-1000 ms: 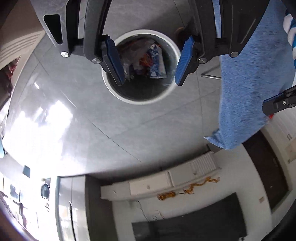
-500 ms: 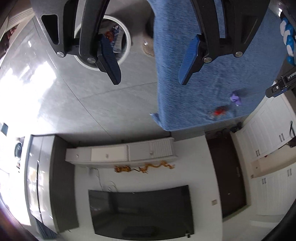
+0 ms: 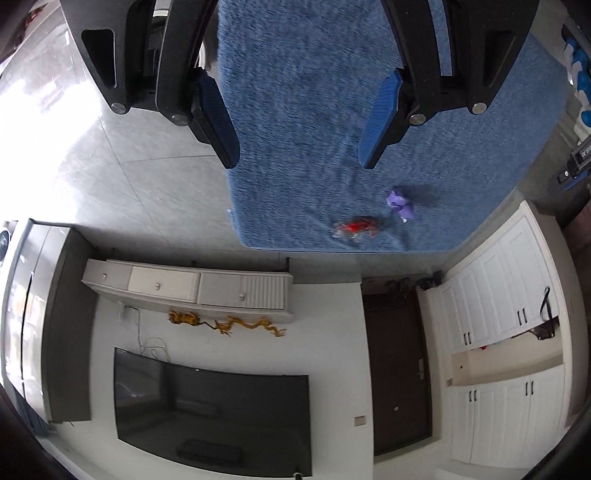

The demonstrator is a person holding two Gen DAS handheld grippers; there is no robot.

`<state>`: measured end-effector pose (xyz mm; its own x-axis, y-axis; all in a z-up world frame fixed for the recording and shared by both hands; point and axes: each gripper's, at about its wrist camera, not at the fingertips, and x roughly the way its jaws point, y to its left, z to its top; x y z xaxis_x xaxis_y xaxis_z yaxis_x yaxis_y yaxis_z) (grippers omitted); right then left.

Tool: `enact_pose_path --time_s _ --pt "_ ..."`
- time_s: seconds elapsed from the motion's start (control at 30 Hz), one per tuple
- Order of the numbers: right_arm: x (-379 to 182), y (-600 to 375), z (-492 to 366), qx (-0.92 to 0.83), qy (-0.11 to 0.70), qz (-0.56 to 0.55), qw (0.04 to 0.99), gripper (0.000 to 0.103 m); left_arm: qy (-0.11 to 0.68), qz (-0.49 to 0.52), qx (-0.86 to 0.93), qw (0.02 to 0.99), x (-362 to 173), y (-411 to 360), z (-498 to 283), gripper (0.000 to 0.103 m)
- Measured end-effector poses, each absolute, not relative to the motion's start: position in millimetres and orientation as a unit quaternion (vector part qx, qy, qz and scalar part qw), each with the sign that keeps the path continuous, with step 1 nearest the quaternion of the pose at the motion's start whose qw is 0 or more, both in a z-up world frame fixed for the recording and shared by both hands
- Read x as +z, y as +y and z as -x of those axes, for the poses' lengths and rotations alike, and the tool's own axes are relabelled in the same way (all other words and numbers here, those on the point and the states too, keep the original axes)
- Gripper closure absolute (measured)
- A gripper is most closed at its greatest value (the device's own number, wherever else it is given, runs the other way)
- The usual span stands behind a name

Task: Collect trash
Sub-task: 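Return both tools from the bin to the rug above the remaining wrappers, then grasp the purple wrapper with the left tool while the right tool grasps the red-and-clear wrapper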

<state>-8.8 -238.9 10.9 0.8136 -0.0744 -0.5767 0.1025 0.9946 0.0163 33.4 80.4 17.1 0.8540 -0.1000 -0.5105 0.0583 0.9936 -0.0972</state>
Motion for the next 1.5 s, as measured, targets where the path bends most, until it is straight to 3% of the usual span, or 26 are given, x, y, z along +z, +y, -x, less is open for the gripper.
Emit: enact_pose_path --time_s 0.4,1.0,1.5 --pt "9.5 -210.8 -26.8 -0.031 0.312 0.0 0.95 0.038 0.28 0.039 -0.015 0.959 6.9 103.6 -46.3 0.052" --pt "-43.8 -206.3 -98.6 -0.006 0.365 -0.003 0.931 0.037 0.376 0.029 0.025 0.926 -45.2 115.6 -122.5 0.052" --pt "-60.2 -209.5 -149.9 0.028 0.381 0.0 0.924 0.036 0.423 0.02 -0.159 0.892 -56.5 53.6 -170.2 0.052"
